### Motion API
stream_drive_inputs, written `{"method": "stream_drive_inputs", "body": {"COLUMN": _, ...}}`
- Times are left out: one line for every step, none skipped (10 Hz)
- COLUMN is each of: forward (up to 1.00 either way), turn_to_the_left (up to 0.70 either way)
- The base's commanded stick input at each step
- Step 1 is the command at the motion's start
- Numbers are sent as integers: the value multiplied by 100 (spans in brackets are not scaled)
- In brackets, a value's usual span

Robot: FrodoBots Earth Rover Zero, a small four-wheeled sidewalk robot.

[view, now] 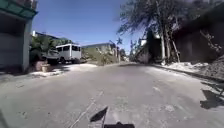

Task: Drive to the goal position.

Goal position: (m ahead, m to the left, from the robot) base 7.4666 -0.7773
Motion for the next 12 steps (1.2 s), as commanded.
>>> {"method": "stream_drive_inputs", "body": {"forward": 70, "turn_to_the_left": 0}}
{"method": "stream_drive_inputs", "body": {"forward": 70, "turn_to_the_left": 0}}
{"method": "stream_drive_inputs", "body": {"forward": 70, "turn_to_the_left": 0}}
{"method": "stream_drive_inputs", "body": {"forward": 70, "turn_to_the_left": 0}}
{"method": "stream_drive_inputs", "body": {"forward": 70, "turn_to_the_left": 0}}
{"method": "stream_drive_inputs", "body": {"forward": 70, "turn_to_the_left": 0}}
{"method": "stream_drive_inputs", "body": {"forward": 70, "turn_to_the_left": -2}}
{"method": "stream_drive_inputs", "body": {"forward": 70, "turn_to_the_left": -6}}
{"method": "stream_drive_inputs", "body": {"forward": 70, "turn_to_the_left": -10}}
{"method": "stream_drive_inputs", "body": {"forward": 70, "turn_to_the_left": -14}}
{"method": "stream_drive_inputs", "body": {"forward": 70, "turn_to_the_left": -18}}
{"method": "stream_drive_inputs", "body": {"forward": 70, "turn_to_the_left": -22}}
